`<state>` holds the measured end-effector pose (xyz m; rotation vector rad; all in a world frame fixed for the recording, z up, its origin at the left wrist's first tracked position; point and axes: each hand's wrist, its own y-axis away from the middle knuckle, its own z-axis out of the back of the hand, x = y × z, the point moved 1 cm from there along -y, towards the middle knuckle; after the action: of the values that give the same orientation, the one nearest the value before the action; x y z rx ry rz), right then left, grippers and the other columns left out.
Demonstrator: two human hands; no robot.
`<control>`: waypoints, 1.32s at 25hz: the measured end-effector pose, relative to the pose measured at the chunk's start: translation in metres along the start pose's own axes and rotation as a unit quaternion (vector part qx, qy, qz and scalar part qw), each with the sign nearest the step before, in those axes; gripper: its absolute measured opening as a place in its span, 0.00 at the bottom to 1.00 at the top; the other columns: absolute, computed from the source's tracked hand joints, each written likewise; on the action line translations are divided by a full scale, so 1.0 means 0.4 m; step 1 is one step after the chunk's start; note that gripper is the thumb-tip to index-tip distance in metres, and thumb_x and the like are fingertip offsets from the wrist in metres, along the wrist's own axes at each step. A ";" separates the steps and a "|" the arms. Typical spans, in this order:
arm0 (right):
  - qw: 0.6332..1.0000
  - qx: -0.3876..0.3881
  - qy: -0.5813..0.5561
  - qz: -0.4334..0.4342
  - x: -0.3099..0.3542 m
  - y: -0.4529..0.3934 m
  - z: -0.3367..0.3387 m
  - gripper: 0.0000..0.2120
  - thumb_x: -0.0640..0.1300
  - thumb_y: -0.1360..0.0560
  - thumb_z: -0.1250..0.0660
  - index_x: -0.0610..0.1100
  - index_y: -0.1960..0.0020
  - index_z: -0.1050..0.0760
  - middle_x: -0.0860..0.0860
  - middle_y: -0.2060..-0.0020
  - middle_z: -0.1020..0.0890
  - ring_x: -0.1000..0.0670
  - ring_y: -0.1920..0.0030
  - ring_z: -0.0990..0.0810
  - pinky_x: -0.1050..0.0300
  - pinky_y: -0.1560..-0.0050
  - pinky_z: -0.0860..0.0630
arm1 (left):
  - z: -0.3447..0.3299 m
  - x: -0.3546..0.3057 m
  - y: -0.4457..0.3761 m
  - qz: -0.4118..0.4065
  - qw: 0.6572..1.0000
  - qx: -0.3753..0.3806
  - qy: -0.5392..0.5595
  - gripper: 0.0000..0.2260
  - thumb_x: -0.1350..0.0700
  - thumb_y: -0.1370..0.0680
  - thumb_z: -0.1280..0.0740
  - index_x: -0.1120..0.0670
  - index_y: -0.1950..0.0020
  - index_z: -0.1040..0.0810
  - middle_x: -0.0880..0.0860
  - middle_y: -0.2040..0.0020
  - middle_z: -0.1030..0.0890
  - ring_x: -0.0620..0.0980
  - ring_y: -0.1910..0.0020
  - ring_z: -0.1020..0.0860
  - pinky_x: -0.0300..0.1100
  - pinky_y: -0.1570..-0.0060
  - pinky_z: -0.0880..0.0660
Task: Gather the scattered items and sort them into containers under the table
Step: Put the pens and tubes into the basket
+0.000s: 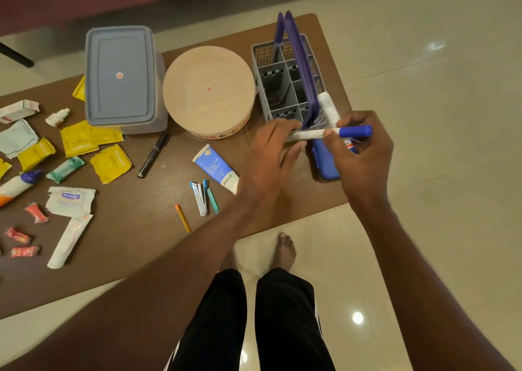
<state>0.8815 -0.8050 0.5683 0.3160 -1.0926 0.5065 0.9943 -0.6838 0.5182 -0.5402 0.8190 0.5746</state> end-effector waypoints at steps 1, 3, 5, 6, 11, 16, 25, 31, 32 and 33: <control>0.999 -0.041 -0.022 0.004 0.000 -0.016 0.019 0.11 0.41 0.24 0.25 0.46 0.47 0.27 0.52 0.56 0.21 0.55 0.56 0.19 0.59 0.53 0.18 | 0.003 -0.004 -0.011 0.006 1.000 -0.016 0.006 0.11 0.57 0.17 0.33 0.58 0.36 0.23 0.54 0.41 0.21 0.51 0.41 0.23 0.44 0.41 0.26; 0.993 -0.097 -0.057 -0.020 -0.019 -0.058 0.042 0.12 0.44 0.26 0.26 0.53 0.47 0.27 0.47 0.53 0.20 0.39 0.55 0.18 0.41 0.55 0.17 | 0.009 0.003 -0.027 0.035 0.998 -0.054 0.016 0.10 0.59 0.17 0.34 0.58 0.36 0.23 0.53 0.42 0.21 0.52 0.42 0.24 0.48 0.42 0.26; 0.991 -0.110 -0.053 -0.046 -0.045 -0.099 0.039 0.13 0.45 0.27 0.26 0.54 0.46 0.26 0.49 0.52 0.19 0.38 0.54 0.18 0.36 0.57 0.18 | 0.013 0.026 -0.035 0.074 0.994 -0.073 0.012 0.10 0.60 0.17 0.36 0.57 0.35 0.24 0.53 0.43 0.22 0.53 0.44 0.24 0.50 0.44 0.26; 0.992 -0.105 -0.042 -0.054 -0.056 -0.116 0.031 0.14 0.45 0.28 0.26 0.52 0.45 0.25 0.53 0.53 0.19 0.41 0.55 0.18 0.37 0.57 0.18 | 0.010 0.038 -0.038 0.091 0.993 -0.074 0.007 0.11 0.59 0.17 0.37 0.56 0.35 0.24 0.52 0.44 0.22 0.52 0.44 0.25 0.51 0.44 0.27; 0.992 0.049 0.085 -0.078 -0.103 -0.165 -0.022 0.07 0.47 0.27 0.28 0.52 0.50 0.22 0.56 0.59 0.17 0.49 0.62 0.18 0.50 0.64 0.21 | -0.008 0.070 -0.043 0.128 0.989 -0.068 -0.019 0.12 0.56 0.17 0.38 0.55 0.34 0.25 0.52 0.44 0.22 0.52 0.44 0.25 0.52 0.44 0.27; 0.950 0.155 0.266 -0.054 -0.106 -0.219 -0.050 0.12 0.59 0.25 0.30 0.51 0.50 0.20 0.52 0.60 0.17 0.51 0.62 0.20 0.55 0.60 0.25 | -0.012 0.088 -0.031 0.137 0.989 -0.043 -0.024 0.11 0.57 0.17 0.39 0.54 0.35 0.25 0.50 0.43 0.21 0.52 0.44 0.25 0.52 0.43 0.27; 0.907 0.228 0.342 -0.088 -0.047 -0.280 -0.074 0.16 0.62 0.28 0.36 0.51 0.50 0.24 0.46 0.60 0.15 0.42 0.59 0.15 0.46 0.47 0.18 | 0.018 0.123 0.016 0.176 0.982 -0.060 -0.045 0.11 0.56 0.18 0.38 0.53 0.36 0.24 0.48 0.43 0.21 0.48 0.44 0.26 0.46 0.43 0.27; 0.942 0.056 0.319 -0.088 -0.043 -0.192 -0.058 0.22 0.65 0.19 0.43 0.49 0.43 0.22 0.45 0.49 0.19 0.41 0.50 0.23 0.52 0.51 0.31 | 0.074 0.158 0.114 0.195 0.976 -0.057 -0.077 0.07 0.56 0.18 0.38 0.53 0.41 0.25 0.49 0.45 0.21 0.52 0.46 0.24 0.52 0.47 0.25; 0.945 0.007 0.314 -0.088 -0.036 -0.170 -0.059 0.21 0.64 0.18 0.44 0.49 0.42 0.23 0.46 0.50 0.18 0.43 0.52 0.23 0.53 0.52 0.32 | 0.087 0.166 0.135 0.204 0.974 -0.053 -0.088 0.07 0.56 0.18 0.38 0.53 0.41 0.24 0.50 0.46 0.21 0.53 0.46 0.25 0.51 0.48 0.25; 0.946 -0.055 0.305 -0.094 -0.028 -0.149 -0.059 0.20 0.62 0.17 0.45 0.49 0.42 0.23 0.47 0.53 0.18 0.44 0.54 0.23 0.54 0.53 0.32 | 0.100 0.172 0.157 0.215 0.970 -0.052 -0.097 0.07 0.56 0.18 0.38 0.54 0.41 0.24 0.51 0.45 0.21 0.53 0.45 0.25 0.51 0.47 0.25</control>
<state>0.9275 -0.8465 0.5480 0.1433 -0.4783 0.3352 1.0116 -0.5947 0.4724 -0.3931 0.7240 1.0587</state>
